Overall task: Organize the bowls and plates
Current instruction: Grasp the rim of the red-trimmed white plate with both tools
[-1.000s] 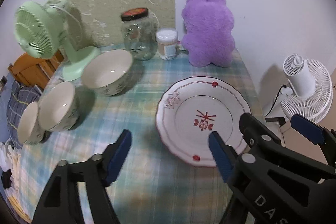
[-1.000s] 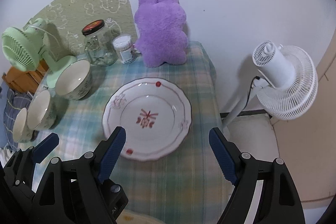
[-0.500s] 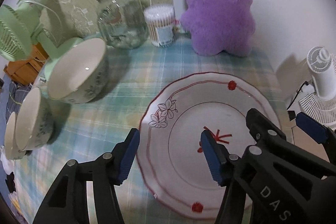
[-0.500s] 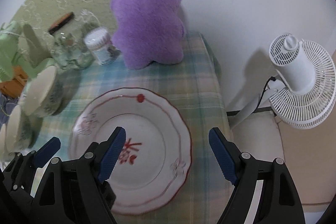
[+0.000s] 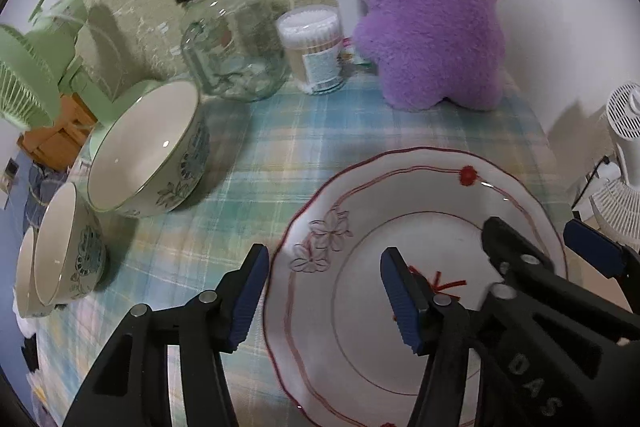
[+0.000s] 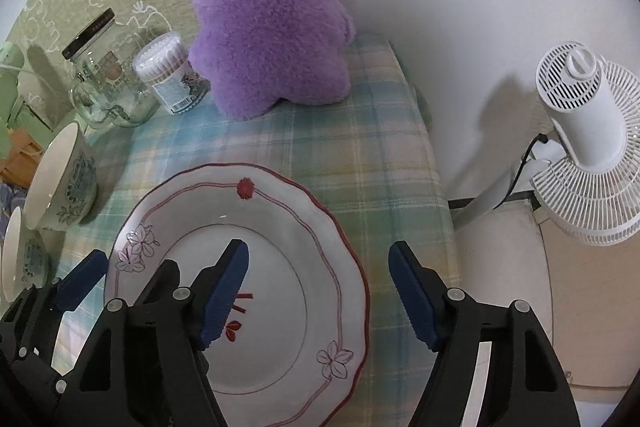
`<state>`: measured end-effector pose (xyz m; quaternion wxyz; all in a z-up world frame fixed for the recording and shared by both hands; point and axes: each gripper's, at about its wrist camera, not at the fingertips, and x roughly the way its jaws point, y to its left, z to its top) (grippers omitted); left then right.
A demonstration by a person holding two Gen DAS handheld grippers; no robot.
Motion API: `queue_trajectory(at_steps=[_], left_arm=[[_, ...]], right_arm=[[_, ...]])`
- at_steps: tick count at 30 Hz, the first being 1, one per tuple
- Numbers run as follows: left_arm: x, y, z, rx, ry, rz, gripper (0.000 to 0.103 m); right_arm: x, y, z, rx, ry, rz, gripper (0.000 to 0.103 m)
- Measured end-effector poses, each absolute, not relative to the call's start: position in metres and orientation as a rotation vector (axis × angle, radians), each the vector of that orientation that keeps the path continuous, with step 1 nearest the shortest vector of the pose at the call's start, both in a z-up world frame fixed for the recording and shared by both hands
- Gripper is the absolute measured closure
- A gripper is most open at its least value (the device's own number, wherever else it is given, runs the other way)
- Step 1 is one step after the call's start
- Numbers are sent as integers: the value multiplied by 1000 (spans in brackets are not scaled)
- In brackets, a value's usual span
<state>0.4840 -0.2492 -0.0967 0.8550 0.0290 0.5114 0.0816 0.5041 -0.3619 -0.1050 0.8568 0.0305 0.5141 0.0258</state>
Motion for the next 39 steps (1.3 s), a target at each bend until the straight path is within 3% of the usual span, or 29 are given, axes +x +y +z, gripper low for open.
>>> queue_trajectory(at_steps=[7, 16, 34, 39], left_arm=[[490, -240, -107, 20, 1128, 160, 49], [485, -241, -108, 42, 1084, 146, 50], [414, -215, -104, 9, 1186, 68, 51], [401, -215, -105, 44, 1178, 21, 51]], right_arm=[[504, -355, -107, 54, 1105, 68, 35], [507, -355, -121, 59, 1128, 43, 38], [442, -343, -109, 61, 1221, 99, 39], [427, -342, -112, 27, 1251, 107, 44]])
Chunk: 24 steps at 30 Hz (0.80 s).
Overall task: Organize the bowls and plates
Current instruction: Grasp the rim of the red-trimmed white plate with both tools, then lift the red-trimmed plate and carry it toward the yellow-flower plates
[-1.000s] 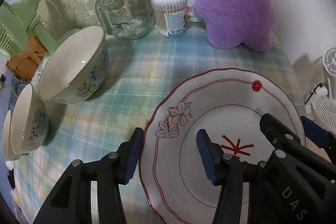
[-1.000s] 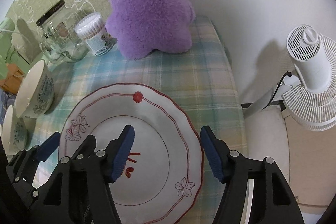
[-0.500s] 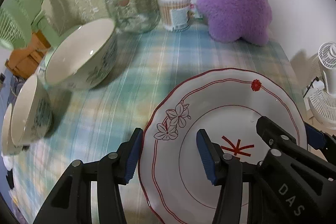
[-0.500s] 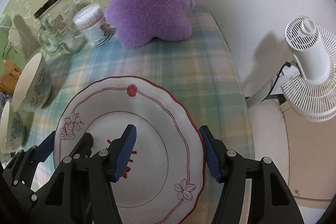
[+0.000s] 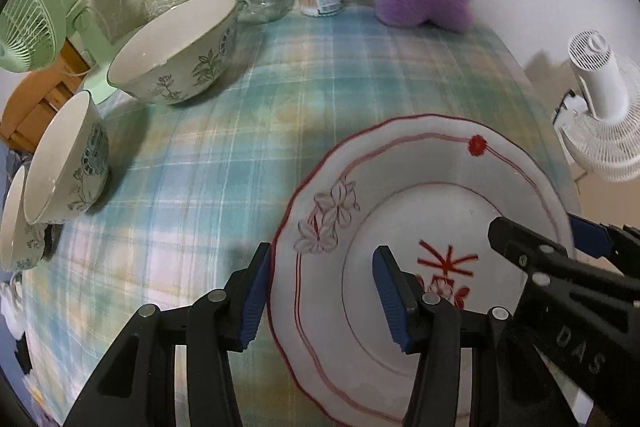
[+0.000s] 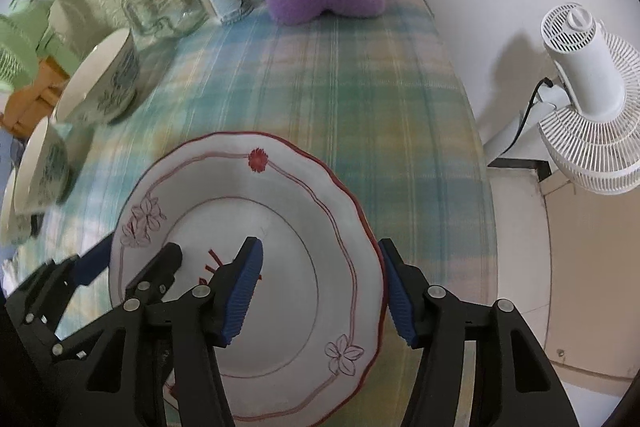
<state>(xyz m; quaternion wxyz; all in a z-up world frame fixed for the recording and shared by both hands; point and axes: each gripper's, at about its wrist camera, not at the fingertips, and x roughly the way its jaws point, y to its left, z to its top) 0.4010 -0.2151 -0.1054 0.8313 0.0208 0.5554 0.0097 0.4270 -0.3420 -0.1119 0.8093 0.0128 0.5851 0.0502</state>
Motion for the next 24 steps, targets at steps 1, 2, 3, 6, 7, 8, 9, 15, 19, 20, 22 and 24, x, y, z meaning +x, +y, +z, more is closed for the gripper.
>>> queue_trajectory(at_steps=[1, 2, 3, 6, 7, 8, 9, 15, 19, 20, 22, 24], left_arm=[[399, -216, -106, 50, 1173, 18, 51], [400, -214, -106, 45, 1170, 16, 51], [400, -212, -106, 20, 1174, 16, 51], [404, -205, -108, -61, 1188, 16, 49], [405, -206, -108, -54, 1183, 18, 49], [404, -208, -108, -40, 1176, 18, 49], [403, -210, -107, -24, 1168, 16, 49], [401, -212, -106, -11, 1162, 13, 49], [394, -216, -101, 18, 1148, 17, 50], [393, -217, -100, 32, 1142, 18, 50], [392, -218, -95, 43, 1133, 24, 51], [390, -216, -89, 33, 1125, 30, 51]], right_arm=[[425, -343, -113, 21, 1256, 95, 45], [423, -343, -113, 12, 1257, 87, 46], [422, -343, -113, 1, 1258, 83, 48], [416, -337, -119, -66, 1262, 78, 52], [414, -337, -119, -72, 1242, 76, 52], [414, -337, -120, -66, 1240, 73, 52], [415, -339, -121, -51, 1243, 69, 52], [419, -341, -122, -38, 1252, 54, 52], [421, -341, -119, -39, 1246, 53, 52], [421, -340, -117, -43, 1243, 54, 52], [422, -340, -114, -48, 1242, 53, 52], [420, -338, -108, -40, 1236, 58, 52]])
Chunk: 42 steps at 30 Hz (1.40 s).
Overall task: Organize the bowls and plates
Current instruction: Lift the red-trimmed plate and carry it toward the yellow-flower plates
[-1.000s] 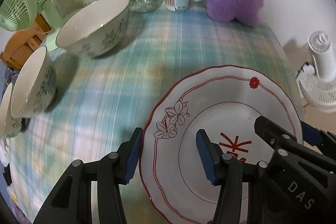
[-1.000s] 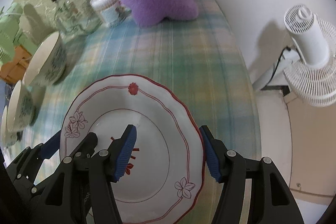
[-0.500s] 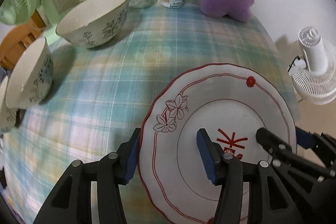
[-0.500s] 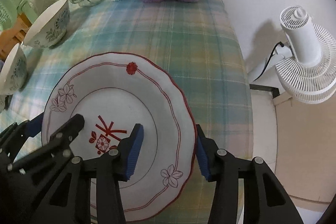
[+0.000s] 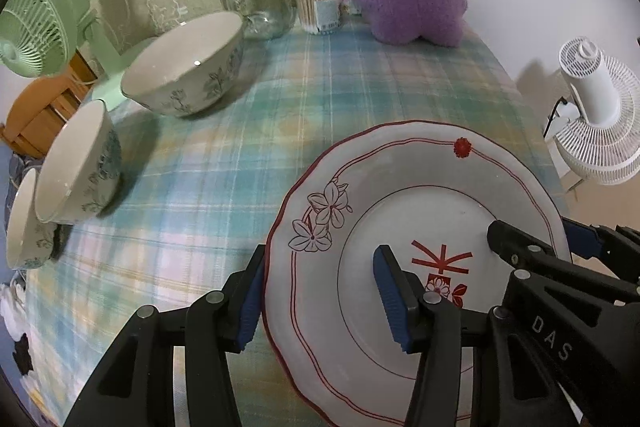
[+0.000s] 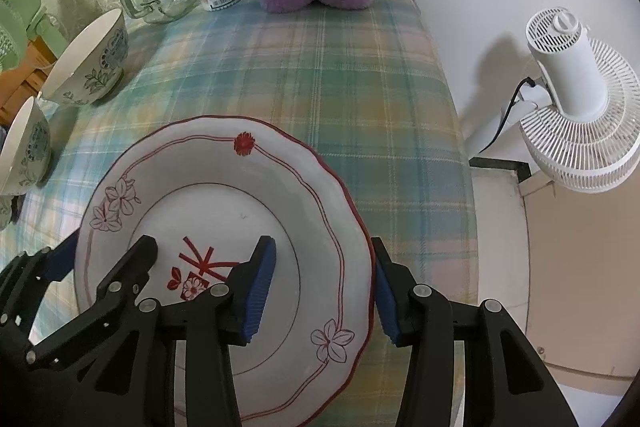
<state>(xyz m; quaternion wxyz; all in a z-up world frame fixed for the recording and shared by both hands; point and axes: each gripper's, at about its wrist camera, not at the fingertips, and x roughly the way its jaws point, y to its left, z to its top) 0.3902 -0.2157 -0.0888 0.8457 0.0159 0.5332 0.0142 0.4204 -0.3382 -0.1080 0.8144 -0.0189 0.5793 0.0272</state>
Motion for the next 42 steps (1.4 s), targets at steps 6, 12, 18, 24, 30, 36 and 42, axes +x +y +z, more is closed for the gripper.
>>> queue_trajectory(at_steps=[6, 12, 18, 24, 30, 36, 42], left_arm=[[381, -212, -64, 26, 1088, 31, 51], [364, -206, -39, 7, 1050, 26, 51], [336, -199, -23, 20, 1029, 7, 51], [298, -196, -17, 10, 1035, -32, 51], [266, -200, -21, 32, 1050, -77, 51], [239, -206, -34, 47, 1078, -129, 51], [219, -212, -57, 49, 1126, -163, 51]], right_arm=[[414, -336, -82, -28, 1198, 61, 52], [398, -334, -51, -24, 1153, 52, 52], [367, -329, -30, -22, 1134, 47, 52], [323, -325, -18, -24, 1135, 14, 52], [283, -328, -20, -9, 1153, -31, 52], [249, -334, -30, 3, 1178, -70, 52], [226, -341, -49, 0, 1219, -104, 52]])
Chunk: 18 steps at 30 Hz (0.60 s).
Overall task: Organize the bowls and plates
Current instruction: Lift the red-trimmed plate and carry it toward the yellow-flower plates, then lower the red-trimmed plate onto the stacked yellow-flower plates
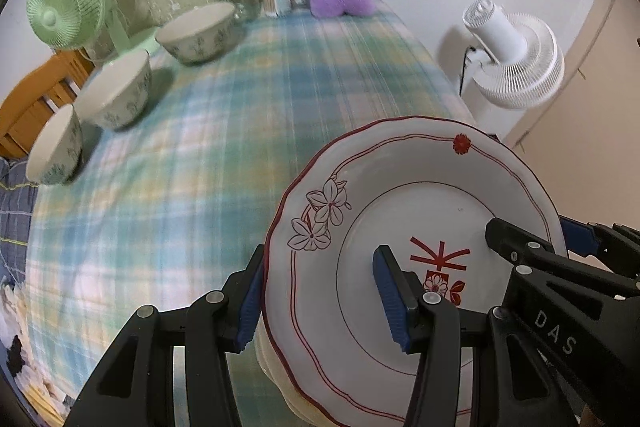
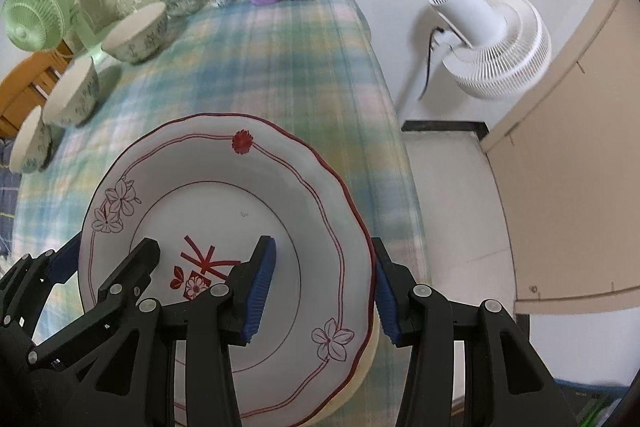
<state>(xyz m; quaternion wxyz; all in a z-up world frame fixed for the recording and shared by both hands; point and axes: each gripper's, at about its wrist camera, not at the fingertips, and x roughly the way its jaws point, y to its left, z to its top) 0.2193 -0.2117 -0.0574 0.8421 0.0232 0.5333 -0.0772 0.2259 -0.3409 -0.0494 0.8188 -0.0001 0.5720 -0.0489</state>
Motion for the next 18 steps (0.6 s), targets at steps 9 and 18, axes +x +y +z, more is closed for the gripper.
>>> queue_trajectory(at_steps=[9, 18], left_arm=[[210, -212, -76, 52, 1198, -176, 51], [204, -220, -77, 99, 1197, -161, 49]], right_arm=[[215, -343, -72, -15, 1277, -103, 54], [213, -348, -78, 2, 1297, -106, 55]])
